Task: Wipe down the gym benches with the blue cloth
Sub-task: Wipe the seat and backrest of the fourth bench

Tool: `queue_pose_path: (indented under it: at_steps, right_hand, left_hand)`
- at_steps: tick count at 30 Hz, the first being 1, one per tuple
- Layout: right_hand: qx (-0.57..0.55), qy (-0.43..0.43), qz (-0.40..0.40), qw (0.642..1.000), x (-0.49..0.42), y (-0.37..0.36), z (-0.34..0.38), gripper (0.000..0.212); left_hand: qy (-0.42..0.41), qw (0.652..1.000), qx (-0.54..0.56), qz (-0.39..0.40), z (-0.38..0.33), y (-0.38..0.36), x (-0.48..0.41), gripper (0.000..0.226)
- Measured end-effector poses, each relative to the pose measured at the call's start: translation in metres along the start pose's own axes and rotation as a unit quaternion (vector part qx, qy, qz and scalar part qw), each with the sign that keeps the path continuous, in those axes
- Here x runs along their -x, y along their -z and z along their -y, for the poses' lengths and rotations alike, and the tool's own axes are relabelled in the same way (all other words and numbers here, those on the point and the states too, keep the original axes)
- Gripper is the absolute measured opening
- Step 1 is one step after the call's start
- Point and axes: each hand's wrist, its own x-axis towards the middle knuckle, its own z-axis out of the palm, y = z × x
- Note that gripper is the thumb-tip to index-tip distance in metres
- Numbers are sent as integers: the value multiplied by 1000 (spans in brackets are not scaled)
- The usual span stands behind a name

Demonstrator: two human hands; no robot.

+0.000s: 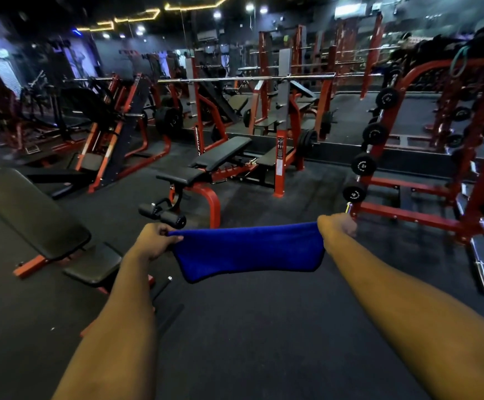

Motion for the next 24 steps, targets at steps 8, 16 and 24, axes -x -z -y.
queue_pose_path:
  at_steps: [8, 16, 24]
  right_hand:
    - [-203, 151, -49, 966, 10, -21, 6, 18]
    - [-57, 237, 12, 970, -22, -19, 9, 10]
    - [0, 120, 132, 984, -61, -47, 37, 26]
  left_hand:
    - [-99, 945, 124, -285, -35, -24, 18, 23]
    - [-48, 961, 79, -261, -46, -19, -3, 32]
    - [125, 974, -78, -172, -60, -37, -48, 54]
